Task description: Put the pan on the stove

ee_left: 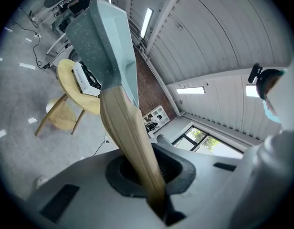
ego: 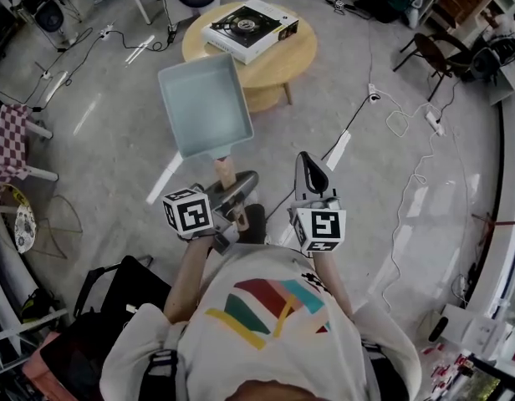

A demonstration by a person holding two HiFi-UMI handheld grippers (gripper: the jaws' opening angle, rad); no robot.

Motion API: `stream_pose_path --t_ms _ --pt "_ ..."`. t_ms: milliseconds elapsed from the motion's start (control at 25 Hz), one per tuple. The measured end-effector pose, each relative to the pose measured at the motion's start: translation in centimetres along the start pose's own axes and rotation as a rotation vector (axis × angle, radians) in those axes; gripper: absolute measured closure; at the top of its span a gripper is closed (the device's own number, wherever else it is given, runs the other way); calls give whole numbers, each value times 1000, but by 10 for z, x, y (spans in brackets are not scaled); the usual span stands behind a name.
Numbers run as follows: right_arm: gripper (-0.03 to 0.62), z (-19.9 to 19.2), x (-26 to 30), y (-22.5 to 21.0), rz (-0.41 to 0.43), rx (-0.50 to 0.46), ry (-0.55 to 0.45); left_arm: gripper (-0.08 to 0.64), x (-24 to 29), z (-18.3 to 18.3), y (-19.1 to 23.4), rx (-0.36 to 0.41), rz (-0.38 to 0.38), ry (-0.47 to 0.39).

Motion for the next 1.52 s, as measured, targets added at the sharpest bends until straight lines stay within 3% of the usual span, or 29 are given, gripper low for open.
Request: stream_pose_path --t_ms 320,560,840,1000,1240,1520 --pt "594 -17 17 -49 -45 -5 -21 554 45 22 34 40 -1 -16" --pt "594 -29 61 -63 -13 -39 -20 554 81 46 62 54 -16 -5" --pt "594 -29 156 -105 82 -77 13 554 163 100 102 27 -26 -29" --pt "594 -17 238 -132 133 -87 9 554 207 152 127 22 -25 -67" --pt "594 1 349 -174 231 -112 2 554 260 213 157 64 -9 -139" --pt "594 -3 438 -196 339 -123 15 552 299 257 199 86 78 -188"
Point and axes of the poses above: the fingertips, and each gripper's own axes: x forward along the fingers, y to its left, z out of its top, the point moved 6 cm from there along -x, backward along the fingers, and after that the axes turned 8 degrees about -y, right-handed, at the moved point
